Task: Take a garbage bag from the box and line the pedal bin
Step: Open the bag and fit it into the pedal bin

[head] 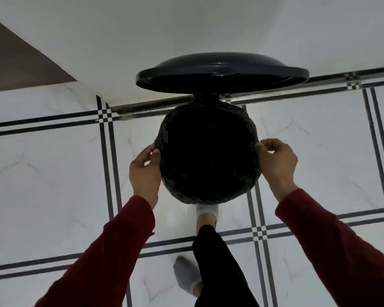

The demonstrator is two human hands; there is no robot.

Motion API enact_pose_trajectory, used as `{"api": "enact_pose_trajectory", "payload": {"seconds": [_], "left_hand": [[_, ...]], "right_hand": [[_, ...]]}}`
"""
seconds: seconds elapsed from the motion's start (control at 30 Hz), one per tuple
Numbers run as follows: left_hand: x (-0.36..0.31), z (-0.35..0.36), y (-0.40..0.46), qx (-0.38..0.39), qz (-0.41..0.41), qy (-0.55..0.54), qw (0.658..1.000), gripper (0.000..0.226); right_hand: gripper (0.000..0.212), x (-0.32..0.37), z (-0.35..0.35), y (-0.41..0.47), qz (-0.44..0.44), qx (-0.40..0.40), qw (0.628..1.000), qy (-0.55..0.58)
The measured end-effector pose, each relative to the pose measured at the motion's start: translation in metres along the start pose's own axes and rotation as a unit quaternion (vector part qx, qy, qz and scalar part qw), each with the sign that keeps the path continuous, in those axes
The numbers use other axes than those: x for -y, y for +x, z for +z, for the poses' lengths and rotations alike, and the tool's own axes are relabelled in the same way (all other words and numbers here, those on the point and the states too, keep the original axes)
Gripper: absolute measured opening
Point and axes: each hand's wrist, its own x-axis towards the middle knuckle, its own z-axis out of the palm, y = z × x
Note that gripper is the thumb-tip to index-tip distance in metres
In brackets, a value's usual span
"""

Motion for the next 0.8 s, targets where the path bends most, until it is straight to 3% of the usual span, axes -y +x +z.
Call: {"api": "enact_pose_trajectory", "payload": {"seconds": [0.13, 0.2, 0.33, 0.47, 0.57, 0.8], "left_hand": [[0.010, -0.001, -0.009, -0.072, -0.028, -0.024, 0.997, 0.027], [0.012, 0.000, -0.011, -0.079, -0.056, -0.052, 0.994, 0.016], [0.014, 0.000, -0.019, -0.027, -0.128, -0.125, 0.984, 0.017], [0.012, -0.008, -0.018, 0.015, -0.183, -0.089, 0.979, 0.032], [0.008, -0.014, -0.018, 0.053, -0.231, -0.100, 0.966, 0.028], [0.023, -0.026, -0.028, 0.108, -0.191, -0.155, 0.963, 0.031]], "right_hand": [[0.017, -0.002, 0.000, -0.010, 0.070, 0.020, 0.994, 0.077], [0.017, -0.003, -0.002, -0.009, 0.126, 0.031, 0.981, 0.145], [0.014, -0.008, -0.008, -0.006, 0.203, 0.112, 0.933, 0.274], [0.018, -0.005, -0.017, -0.005, 0.270, 0.168, 0.899, 0.300], [0.015, -0.004, -0.020, -0.008, 0.305, 0.187, 0.879, 0.316], [0.024, -0.015, -0.023, -0.018, 0.283, 0.226, 0.866, 0.345]]}}
